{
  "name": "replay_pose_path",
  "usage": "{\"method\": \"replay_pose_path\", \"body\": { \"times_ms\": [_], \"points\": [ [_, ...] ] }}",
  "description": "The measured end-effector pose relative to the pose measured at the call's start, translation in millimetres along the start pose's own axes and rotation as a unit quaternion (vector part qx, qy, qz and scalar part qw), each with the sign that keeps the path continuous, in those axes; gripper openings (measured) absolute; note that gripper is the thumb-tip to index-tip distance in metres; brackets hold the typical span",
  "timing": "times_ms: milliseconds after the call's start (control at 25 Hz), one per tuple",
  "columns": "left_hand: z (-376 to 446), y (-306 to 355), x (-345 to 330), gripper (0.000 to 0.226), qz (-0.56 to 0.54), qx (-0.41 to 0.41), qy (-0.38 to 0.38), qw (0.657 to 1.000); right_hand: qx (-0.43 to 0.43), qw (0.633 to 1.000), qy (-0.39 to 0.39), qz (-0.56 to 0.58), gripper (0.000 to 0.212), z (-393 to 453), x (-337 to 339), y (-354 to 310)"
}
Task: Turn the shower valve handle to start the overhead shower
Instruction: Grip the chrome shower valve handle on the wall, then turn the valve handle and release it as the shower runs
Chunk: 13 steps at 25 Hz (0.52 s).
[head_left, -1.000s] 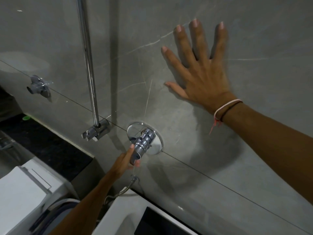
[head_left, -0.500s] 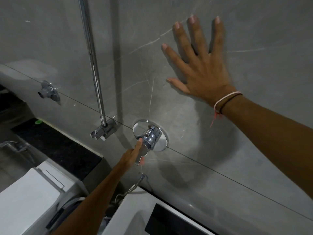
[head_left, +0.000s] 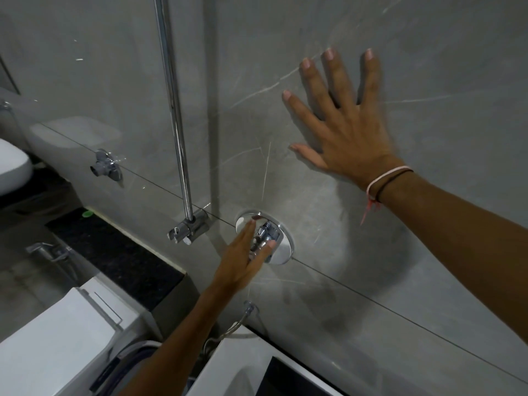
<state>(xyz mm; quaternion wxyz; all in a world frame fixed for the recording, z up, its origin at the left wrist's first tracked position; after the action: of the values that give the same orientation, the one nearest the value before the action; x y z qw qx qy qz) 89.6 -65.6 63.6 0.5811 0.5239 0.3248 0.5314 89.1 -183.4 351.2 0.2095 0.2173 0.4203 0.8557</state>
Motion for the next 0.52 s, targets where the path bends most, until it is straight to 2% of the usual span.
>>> {"method": "replay_pose_path", "body": {
  "times_ms": [80,280,400,520],
  "points": [
    [1.9,0.2,-8.0,0.058,-0.016,-0.003,0.013,1.0,0.003,1.0,0.001,-0.002,0.092,-0.3,0.2,0.1],
    [-2.8,-4.6,-11.0,0.071,-0.052,0.0,0.077,0.996,0.002,1.0,0.007,-0.003,0.091,0.8,-1.5,-1.2],
    [-3.3,1.9,-9.3,0.071,-0.04,-0.025,0.073,0.996,0.002,1.0,0.008,0.001,0.092,1.0,-3.1,-1.6],
    [-2.3,5.7,-16.5,0.075,0.018,-0.031,0.047,0.998,0.005,1.0,0.008,0.0,0.093,0.5,-4.6,-2.9]
  ]
}}
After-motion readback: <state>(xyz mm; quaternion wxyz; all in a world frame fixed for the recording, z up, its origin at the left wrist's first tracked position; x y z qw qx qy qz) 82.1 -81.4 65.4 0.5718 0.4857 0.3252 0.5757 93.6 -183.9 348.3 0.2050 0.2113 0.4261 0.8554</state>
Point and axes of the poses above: each hand's wrist, its own z-axis towards the middle knuckle, its own x-axis out of the back of the hand, y = z × x, the point moved 10 cm from there along z, towards the middle knuckle, and after that the axes turned 15 degrees about -z, right-handed, at the moved point
